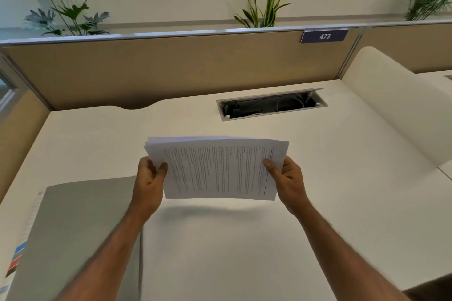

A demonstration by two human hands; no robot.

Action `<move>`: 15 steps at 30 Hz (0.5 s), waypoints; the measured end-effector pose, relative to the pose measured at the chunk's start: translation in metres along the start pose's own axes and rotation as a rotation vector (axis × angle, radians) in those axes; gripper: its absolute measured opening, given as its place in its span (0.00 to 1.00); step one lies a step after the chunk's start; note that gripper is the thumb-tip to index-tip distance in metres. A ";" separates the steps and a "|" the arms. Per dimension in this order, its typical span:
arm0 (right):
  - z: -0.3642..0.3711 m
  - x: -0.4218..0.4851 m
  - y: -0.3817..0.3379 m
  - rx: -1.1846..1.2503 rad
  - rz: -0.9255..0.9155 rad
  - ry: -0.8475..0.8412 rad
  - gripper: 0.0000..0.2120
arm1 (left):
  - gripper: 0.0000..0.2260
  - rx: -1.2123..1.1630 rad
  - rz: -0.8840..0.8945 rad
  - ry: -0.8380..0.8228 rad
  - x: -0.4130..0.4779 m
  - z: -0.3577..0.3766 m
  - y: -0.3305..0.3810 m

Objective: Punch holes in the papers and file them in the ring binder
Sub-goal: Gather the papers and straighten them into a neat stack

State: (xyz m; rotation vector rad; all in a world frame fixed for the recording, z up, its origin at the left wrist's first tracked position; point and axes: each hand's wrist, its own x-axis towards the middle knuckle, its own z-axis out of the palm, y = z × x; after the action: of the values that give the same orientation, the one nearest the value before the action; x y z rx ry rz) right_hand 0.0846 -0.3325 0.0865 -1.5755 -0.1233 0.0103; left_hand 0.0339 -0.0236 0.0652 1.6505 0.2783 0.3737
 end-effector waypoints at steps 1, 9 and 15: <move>0.002 -0.002 0.004 0.003 0.003 0.015 0.05 | 0.09 0.012 0.016 0.042 -0.004 0.004 -0.002; 0.012 -0.018 0.035 0.039 0.028 0.094 0.08 | 0.08 0.047 0.103 0.115 -0.031 0.025 -0.024; 0.015 -0.024 0.051 -0.022 0.002 0.136 0.09 | 0.07 0.115 0.074 0.139 -0.033 0.026 -0.031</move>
State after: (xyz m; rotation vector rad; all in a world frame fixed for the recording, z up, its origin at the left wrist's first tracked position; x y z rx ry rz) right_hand 0.0635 -0.3194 0.0342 -1.5932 -0.0154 -0.0962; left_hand 0.0157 -0.0570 0.0295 1.7538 0.3488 0.5379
